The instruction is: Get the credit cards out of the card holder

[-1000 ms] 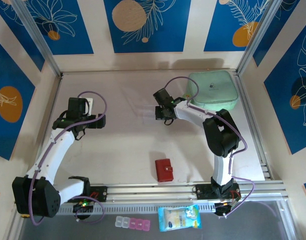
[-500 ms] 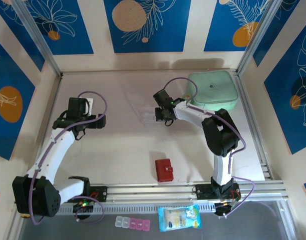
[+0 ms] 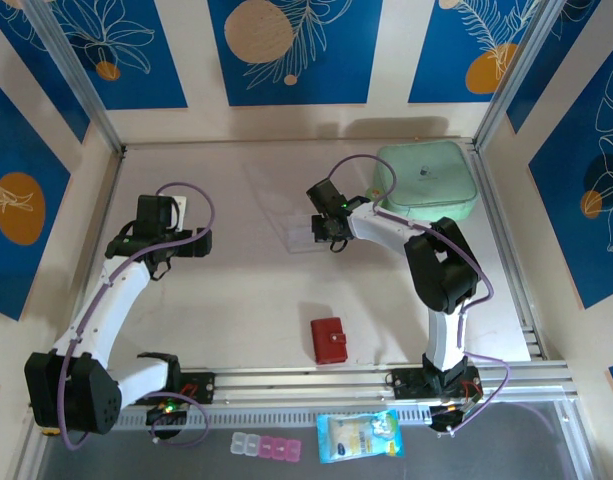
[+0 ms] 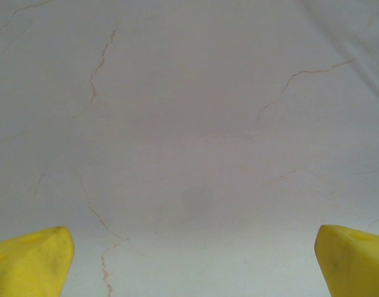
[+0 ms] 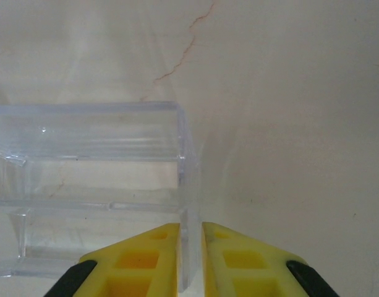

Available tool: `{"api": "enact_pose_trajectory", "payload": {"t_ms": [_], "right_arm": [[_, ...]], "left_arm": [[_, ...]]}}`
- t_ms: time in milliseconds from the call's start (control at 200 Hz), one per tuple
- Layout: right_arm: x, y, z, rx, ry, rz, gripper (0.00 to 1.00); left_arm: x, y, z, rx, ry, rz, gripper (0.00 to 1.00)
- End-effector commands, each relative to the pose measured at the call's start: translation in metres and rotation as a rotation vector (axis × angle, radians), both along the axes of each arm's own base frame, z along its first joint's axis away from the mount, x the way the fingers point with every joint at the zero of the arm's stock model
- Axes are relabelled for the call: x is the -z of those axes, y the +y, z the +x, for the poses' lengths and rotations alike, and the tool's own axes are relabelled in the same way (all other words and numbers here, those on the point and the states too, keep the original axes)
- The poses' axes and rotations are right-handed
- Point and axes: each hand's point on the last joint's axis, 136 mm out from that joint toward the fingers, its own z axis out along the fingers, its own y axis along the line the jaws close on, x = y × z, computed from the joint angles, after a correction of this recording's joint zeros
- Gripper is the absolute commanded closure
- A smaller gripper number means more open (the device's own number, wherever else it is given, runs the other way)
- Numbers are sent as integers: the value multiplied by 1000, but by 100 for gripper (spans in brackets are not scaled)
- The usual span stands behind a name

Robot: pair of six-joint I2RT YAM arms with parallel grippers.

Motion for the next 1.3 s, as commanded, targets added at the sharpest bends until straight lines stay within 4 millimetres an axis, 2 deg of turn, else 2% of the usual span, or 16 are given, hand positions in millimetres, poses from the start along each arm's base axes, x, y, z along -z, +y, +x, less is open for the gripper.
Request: {"api": "enact_pose_trajectory", "payload": {"t_ms": [0, 115, 255, 395, 535, 815, 905, 1015, 1130, 1295], "right_arm": [[-24, -4, -8, 4, -24, 9, 81], [-33, -4, -19, -2, -10, 19, 79], [-40, -4, -44, -19, 36, 26, 75], [-44, -2, -81, -33, 108, 50, 71], [-43, -5, -126, -33, 187, 53, 63], [-19, -12, -216, -10, 355, 39, 35], [-11, -11, -238, -9, 394, 21, 25], [-1, -11, -259, -7, 433, -15, 9], [12, -13, -275, 3, 473, -46, 4], [26, -3, -291, -14, 535, -22, 5]], "left_arm": [[2, 3, -2, -6, 4, 12, 0], [1, 2, -2, -5, 2, 9, 0], [1, 1, -2, -1, 1, 5, 0], [0, 0, -1, 1, -1, -1, 0], [0, 0, -1, 2, -3, -4, 0], [-1, 0, -1, 1, -4, -2, 0], [0, 1, -1, 1, -2, 0, 0], [0, 1, -1, 1, -2, 2, 0], [0, 0, -1, 1, -2, -1, 0], [3, 0, -1, 1, 5, -4, 0]]}}
